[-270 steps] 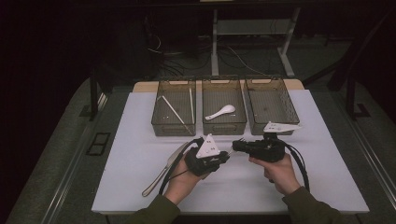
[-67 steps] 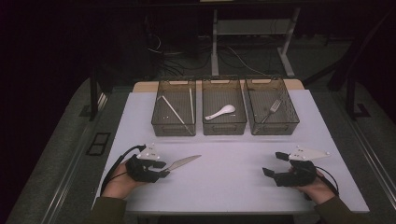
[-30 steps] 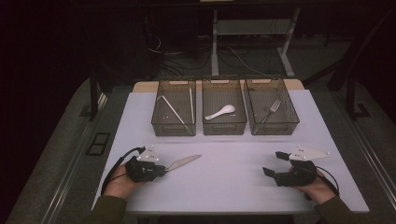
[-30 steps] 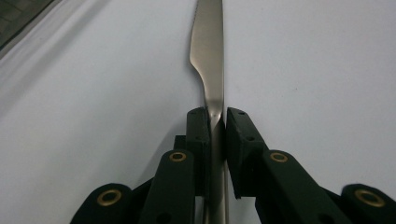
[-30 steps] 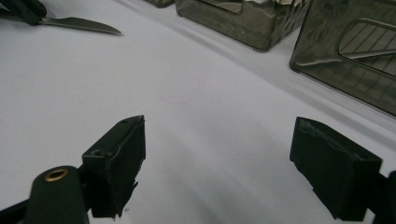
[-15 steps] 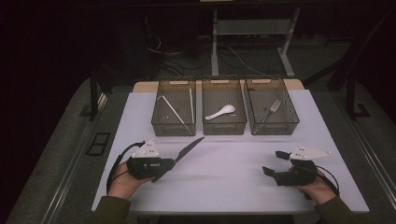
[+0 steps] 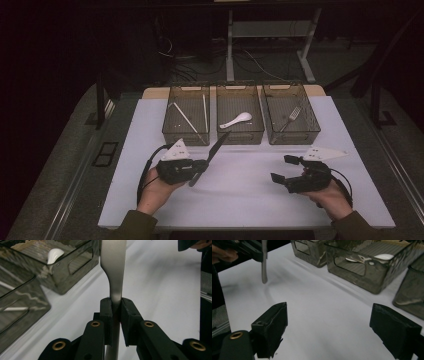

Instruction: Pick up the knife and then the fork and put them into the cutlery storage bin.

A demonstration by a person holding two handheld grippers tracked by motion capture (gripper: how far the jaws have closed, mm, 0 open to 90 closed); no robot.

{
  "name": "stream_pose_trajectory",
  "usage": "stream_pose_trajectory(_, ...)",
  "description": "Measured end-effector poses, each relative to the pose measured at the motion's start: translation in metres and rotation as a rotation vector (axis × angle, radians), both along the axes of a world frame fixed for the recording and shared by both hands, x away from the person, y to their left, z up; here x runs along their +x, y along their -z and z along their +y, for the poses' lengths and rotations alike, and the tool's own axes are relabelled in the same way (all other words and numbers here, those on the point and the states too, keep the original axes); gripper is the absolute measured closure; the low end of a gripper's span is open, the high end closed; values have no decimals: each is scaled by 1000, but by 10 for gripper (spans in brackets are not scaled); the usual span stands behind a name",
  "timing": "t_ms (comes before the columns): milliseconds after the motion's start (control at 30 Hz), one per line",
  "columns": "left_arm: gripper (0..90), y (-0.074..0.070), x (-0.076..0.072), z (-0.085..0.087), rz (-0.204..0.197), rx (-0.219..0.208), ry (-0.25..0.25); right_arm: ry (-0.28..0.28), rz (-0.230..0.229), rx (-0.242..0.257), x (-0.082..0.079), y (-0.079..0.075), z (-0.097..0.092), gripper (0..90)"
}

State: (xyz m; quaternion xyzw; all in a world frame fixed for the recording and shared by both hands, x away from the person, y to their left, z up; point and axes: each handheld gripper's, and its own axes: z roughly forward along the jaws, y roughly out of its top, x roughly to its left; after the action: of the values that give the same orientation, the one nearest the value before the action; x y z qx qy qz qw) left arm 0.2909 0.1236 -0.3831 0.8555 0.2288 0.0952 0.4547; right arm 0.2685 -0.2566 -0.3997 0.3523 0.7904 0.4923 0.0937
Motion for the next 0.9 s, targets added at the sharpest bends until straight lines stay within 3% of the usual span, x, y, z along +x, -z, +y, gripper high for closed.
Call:
stream_pose_trajectory(367,796,0,9,-53,-22,-20,-35,-47,-10,97,15,-23,24,382)
stream_pose_trajectory(533,796,1,12,-73,-39,-38,-56,-41,-9,151,23,-32,32,474)
stream_pose_trajectory(633,796,0,12,-83,-48,-69,-64,-28,-12,160,29,-34,38,496)
stream_pose_trajectory(900,796,2,15,-106,-77,-61,-67,-2,6,190,46,-35,45,619)
